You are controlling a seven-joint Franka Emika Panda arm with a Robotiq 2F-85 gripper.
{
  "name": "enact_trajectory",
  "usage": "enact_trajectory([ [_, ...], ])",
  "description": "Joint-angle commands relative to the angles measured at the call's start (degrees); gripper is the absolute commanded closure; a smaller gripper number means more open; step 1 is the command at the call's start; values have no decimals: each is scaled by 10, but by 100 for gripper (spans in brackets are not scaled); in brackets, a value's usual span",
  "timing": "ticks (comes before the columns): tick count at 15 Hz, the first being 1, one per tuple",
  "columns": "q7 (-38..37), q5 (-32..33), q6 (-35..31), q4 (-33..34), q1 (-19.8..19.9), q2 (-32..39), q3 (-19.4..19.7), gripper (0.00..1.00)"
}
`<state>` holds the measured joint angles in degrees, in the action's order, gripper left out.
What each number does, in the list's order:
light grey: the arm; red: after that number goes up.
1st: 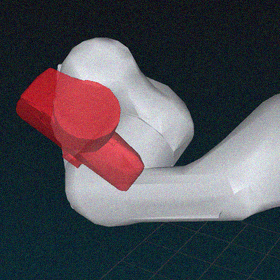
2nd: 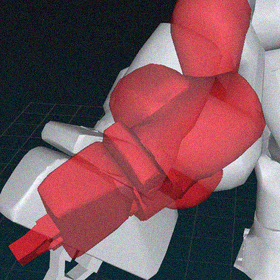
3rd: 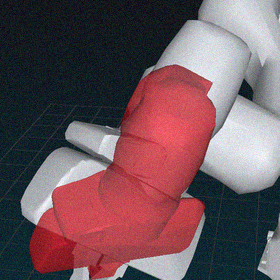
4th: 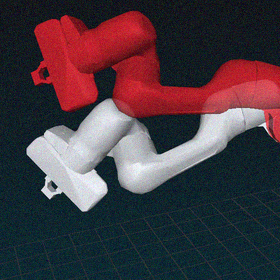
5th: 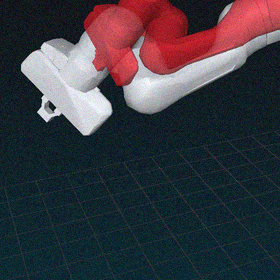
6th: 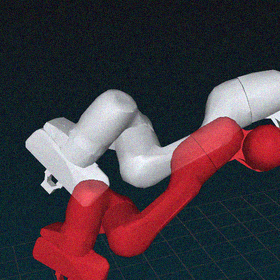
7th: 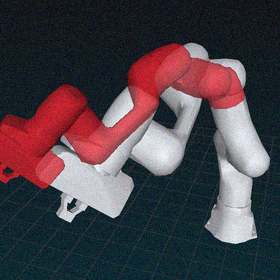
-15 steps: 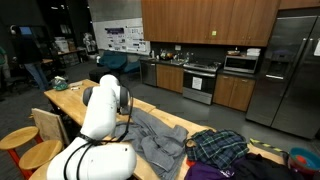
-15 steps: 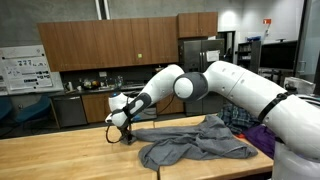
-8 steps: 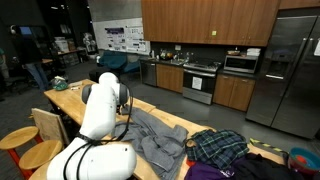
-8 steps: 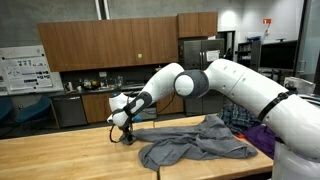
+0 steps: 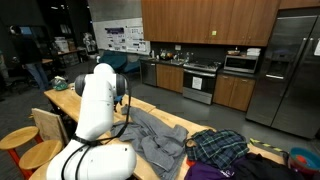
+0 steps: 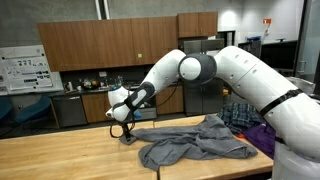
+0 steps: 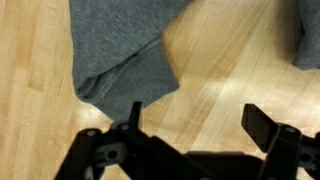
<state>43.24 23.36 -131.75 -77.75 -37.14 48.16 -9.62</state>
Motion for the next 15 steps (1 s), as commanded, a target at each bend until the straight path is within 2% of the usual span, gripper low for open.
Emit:
enact_trajectory([
  [1, -45, 11, -30, -114, -1, -83, 8, 0],
  [3, -64, 11, -39, -155, -2, -110, 9, 0],
  [4, -82, 26, -39, -170, 11, -119, -8, 0],
  [8, -128, 50, -50, -238, 17, -160, -21, 0],
  [15, -158, 57, -77, -339, 31, -205, -59, 0],
])
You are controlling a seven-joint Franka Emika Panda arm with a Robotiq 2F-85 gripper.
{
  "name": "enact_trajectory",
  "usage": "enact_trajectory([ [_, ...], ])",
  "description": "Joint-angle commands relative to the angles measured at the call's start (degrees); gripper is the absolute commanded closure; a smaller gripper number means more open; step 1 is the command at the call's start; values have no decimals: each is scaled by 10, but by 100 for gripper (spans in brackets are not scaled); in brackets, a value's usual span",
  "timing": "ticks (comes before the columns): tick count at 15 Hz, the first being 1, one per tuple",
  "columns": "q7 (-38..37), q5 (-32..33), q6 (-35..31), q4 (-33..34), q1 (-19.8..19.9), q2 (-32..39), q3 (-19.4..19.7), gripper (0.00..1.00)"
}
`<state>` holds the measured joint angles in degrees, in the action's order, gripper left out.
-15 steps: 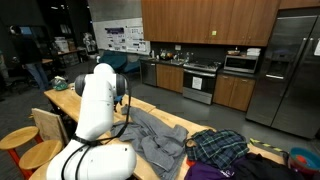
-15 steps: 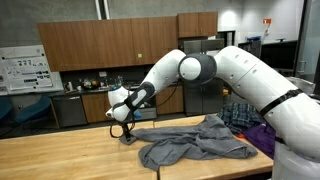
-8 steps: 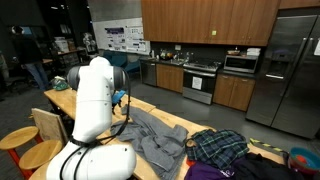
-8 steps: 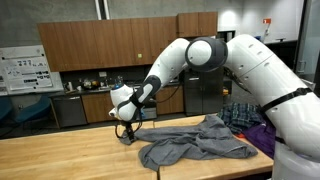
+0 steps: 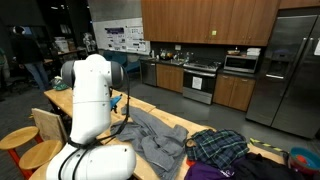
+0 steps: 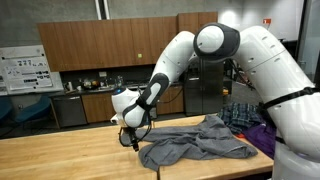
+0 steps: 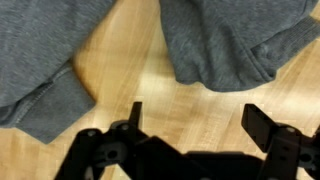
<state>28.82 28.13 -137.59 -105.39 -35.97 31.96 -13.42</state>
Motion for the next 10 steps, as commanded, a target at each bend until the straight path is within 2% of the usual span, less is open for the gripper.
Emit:
enact_trajectory([
  [1, -16, 8, -24, -76, 23, -49, -26, 0],
  [6, -16, 9, -61, -126, 51, -65, -44, 0],
  [10, 1, 11, -94, -128, 74, -43, -50, 0],
])
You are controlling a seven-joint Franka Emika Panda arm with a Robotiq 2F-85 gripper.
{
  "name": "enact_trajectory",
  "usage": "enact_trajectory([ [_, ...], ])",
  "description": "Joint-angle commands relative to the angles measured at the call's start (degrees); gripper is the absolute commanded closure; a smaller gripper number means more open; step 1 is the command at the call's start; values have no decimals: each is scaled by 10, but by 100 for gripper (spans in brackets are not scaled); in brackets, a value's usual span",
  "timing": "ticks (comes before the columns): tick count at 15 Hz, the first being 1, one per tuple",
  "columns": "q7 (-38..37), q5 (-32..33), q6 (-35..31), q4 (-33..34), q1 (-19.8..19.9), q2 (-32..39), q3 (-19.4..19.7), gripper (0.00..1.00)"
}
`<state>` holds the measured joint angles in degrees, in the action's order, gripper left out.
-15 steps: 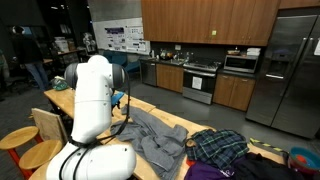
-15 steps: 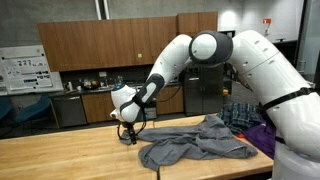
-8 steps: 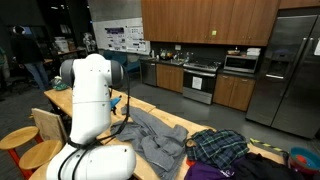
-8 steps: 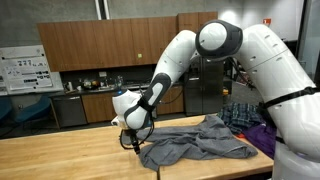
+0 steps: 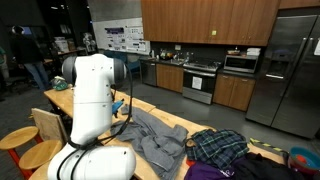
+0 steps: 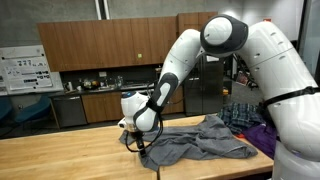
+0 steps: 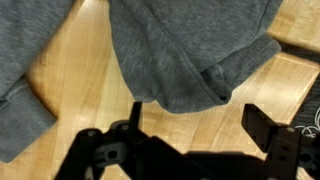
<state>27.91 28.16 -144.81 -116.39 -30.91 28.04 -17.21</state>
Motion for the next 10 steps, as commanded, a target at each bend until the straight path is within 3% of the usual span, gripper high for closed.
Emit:
enact_trajectory([
  [1, 13, 10, -24, -18, 27, -2, -14, 0],
  [10, 30, 12, -24, -24, 32, 14, -22, 0],
])
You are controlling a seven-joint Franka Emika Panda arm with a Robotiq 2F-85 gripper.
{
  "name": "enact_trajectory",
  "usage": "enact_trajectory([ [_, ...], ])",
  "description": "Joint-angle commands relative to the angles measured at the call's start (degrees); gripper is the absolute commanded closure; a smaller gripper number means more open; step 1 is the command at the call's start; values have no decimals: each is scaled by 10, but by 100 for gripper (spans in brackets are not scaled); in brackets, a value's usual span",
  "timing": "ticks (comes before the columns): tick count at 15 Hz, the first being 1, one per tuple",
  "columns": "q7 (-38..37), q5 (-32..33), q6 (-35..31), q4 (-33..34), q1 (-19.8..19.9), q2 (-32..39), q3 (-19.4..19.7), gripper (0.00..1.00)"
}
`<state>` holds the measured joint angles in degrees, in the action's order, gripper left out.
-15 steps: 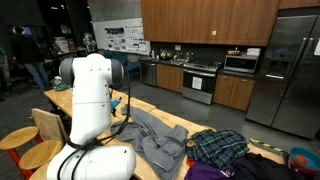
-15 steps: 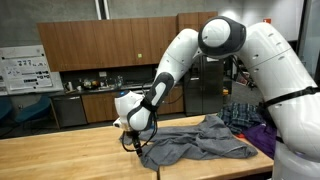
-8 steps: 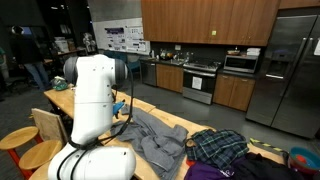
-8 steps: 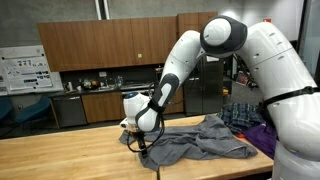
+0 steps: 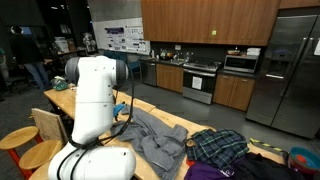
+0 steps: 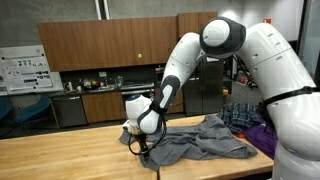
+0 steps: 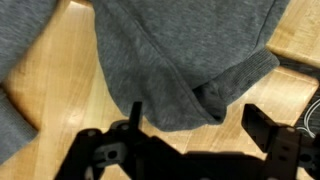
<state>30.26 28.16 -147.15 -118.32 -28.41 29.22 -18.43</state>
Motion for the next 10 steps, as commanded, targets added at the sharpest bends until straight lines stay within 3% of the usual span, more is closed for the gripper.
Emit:
enact_trajectory([
  [1, 3, 15, 3, -8, 2, 1, -10, 0],
  [10, -57, 88, 6, -50, -33, -45, -12, 0],
])
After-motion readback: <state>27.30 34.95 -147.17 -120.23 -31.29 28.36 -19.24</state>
